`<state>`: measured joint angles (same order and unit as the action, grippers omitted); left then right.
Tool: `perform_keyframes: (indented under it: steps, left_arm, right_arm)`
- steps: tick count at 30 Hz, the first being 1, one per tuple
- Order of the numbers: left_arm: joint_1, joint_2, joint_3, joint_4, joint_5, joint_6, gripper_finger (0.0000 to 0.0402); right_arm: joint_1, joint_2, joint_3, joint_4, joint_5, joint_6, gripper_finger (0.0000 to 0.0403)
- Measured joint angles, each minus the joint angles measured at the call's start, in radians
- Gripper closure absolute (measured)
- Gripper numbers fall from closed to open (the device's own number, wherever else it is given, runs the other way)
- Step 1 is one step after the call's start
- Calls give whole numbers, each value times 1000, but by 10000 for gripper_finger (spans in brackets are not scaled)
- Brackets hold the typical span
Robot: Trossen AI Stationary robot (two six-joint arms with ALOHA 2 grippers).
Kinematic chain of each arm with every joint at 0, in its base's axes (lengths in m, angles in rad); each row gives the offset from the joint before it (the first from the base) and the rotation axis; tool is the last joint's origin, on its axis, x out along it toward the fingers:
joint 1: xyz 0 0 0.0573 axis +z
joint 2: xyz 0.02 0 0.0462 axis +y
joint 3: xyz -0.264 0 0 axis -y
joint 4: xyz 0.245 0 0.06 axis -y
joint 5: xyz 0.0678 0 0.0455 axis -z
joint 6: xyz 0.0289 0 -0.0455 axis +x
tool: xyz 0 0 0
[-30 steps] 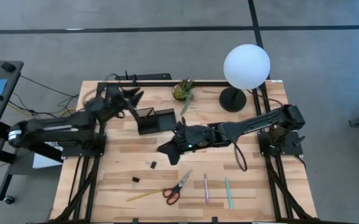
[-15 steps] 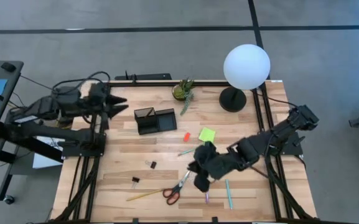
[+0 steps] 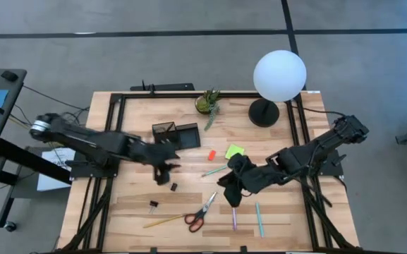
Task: Pick and place office supplies into organizer
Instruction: Put the blue pencil into the black desk organizer
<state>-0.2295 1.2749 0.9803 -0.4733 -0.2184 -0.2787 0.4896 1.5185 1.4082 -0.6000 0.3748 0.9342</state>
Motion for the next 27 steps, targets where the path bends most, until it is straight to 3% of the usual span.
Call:
perform_keyframes:
  steps: [6,12,15,20,27]
  left_arm:
    - [-6,279,-3,235,110,-31,264]
    - [-6,467,55,259,139,-5,265]
    - [0,499,68,274,129,16,265]
    - [25,511,69,348,126,19,265]
    - [64,511,66,344,101,9,265]
  right_arm:
    - [-38,6,0,26,19,-16,342]
    - [-64,3,0,33,36,107,342]
    - [-64,-5,1,87,103,165,342]
    - [-64,-3,0,151,139,140,342]
    - [-66,-16,0,216,278,103,342]
